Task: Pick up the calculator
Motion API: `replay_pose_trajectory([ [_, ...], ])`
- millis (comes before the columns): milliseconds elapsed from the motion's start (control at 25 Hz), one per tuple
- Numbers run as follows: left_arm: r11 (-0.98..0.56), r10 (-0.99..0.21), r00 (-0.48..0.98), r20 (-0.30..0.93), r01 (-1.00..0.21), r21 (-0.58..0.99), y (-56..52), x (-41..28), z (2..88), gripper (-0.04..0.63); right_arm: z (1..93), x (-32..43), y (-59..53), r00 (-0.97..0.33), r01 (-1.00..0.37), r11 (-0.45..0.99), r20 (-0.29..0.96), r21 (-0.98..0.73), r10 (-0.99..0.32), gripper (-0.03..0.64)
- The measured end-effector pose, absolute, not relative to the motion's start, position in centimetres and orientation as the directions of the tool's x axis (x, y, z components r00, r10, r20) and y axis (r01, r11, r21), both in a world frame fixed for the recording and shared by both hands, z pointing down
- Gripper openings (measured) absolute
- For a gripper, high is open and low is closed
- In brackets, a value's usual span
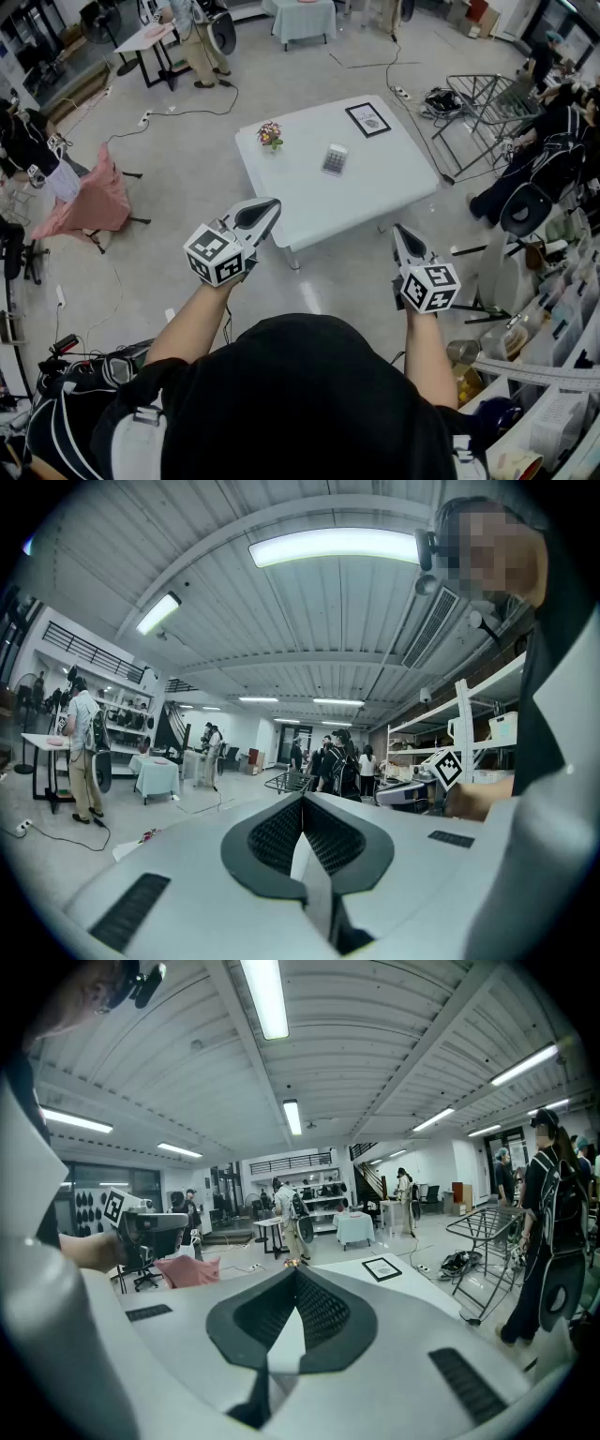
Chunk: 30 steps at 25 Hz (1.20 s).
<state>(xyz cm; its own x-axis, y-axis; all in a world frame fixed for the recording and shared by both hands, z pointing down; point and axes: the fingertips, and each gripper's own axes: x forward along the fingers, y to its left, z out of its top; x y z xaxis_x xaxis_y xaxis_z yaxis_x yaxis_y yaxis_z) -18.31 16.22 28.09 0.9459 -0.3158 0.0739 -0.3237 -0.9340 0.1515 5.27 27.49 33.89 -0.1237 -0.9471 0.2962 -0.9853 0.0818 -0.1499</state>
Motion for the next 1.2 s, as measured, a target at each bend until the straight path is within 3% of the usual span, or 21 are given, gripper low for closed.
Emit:
replay_pose_trajectory([
  [840, -0.887, -0.436, 0.894, 0.106, -0.446, 0.116, 18.9, -13.5, 28.9, 0.019, 35.8, 11.9, 28.1, -0.219, -0.965, 0.162, 0.290, -0.208, -0.932, 0.008],
  [1200, -0.876, -0.449, 0.885, 0.126, -0.463, 0.134, 21.1, -14.0, 29.5, 0.019, 36.1, 11.3, 29.1, -0.262, -0.955, 0.204, 0.292, -0.215, -0.920, 0.084],
])
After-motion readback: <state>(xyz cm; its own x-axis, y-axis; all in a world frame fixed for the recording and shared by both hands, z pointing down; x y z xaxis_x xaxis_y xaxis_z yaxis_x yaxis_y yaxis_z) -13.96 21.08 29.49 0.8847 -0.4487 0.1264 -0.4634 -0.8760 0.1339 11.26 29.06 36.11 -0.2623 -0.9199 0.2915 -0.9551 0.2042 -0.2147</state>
